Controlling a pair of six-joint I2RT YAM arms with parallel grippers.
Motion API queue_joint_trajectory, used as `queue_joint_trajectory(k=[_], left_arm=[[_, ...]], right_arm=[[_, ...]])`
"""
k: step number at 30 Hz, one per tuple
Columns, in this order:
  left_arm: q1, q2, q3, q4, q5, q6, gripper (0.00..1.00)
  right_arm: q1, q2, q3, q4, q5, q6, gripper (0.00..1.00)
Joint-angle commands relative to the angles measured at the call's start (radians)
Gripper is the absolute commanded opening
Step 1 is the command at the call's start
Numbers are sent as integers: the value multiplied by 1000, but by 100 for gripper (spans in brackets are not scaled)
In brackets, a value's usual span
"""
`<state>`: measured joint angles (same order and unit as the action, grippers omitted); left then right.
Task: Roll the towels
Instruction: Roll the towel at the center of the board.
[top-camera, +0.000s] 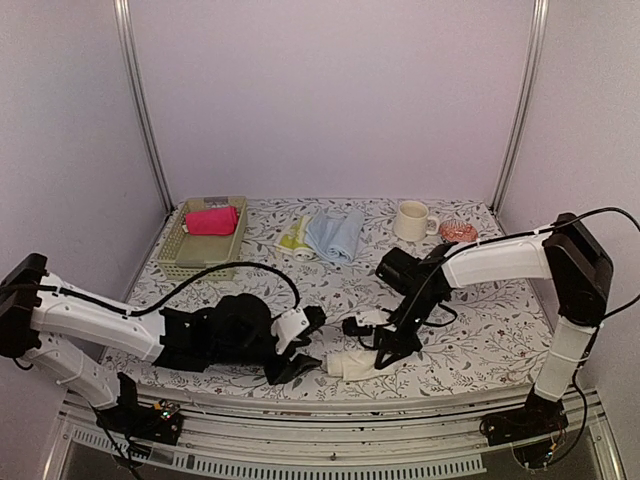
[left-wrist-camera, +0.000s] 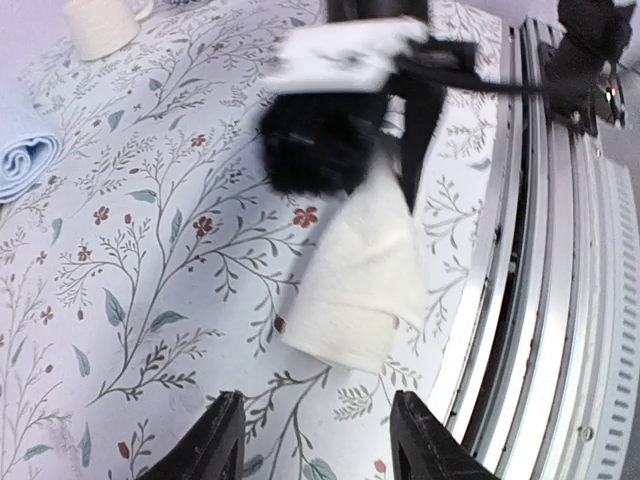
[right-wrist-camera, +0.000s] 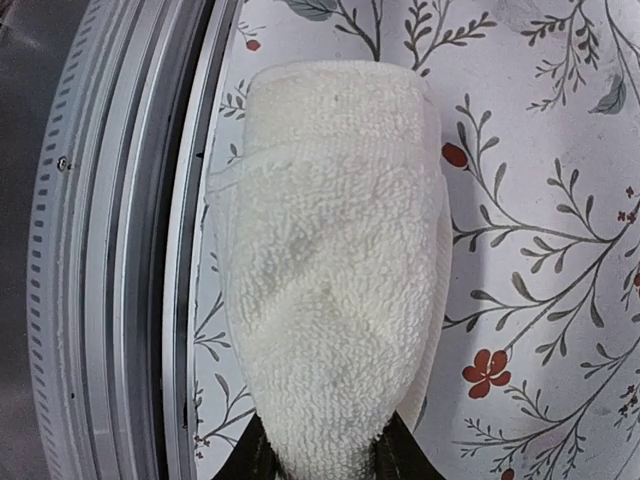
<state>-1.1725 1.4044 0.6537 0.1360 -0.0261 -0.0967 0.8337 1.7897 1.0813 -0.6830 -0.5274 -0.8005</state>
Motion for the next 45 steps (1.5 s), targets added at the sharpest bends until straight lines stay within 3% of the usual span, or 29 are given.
queue_joint_trajectory(k=[1,8,16,26,31,38,45], left_arm=[[-154,-8,-38,48,-320,111,50],[-301,202,119,44,-503,352,55],[-297,436,242,124,-546,557,56],[-279,613,325,162,-577,658,49],[-272,677,362,179,-613,689,41],[-239,704,398,185,-647,686,20],[-212,616,374,181,-654,692,3]], right_arm=[[-80,158,162,-251,-203,23,13],[-120,331,299,-382,-310,19,13],[-121,344,324,-379,-339,33,14],[-140,379,336,-408,-410,22,15],[-156,407,361,-446,-472,-8,16],[-157,373,364,-458,-486,-20,18],[-174,210,360,-505,-445,-26,44]])
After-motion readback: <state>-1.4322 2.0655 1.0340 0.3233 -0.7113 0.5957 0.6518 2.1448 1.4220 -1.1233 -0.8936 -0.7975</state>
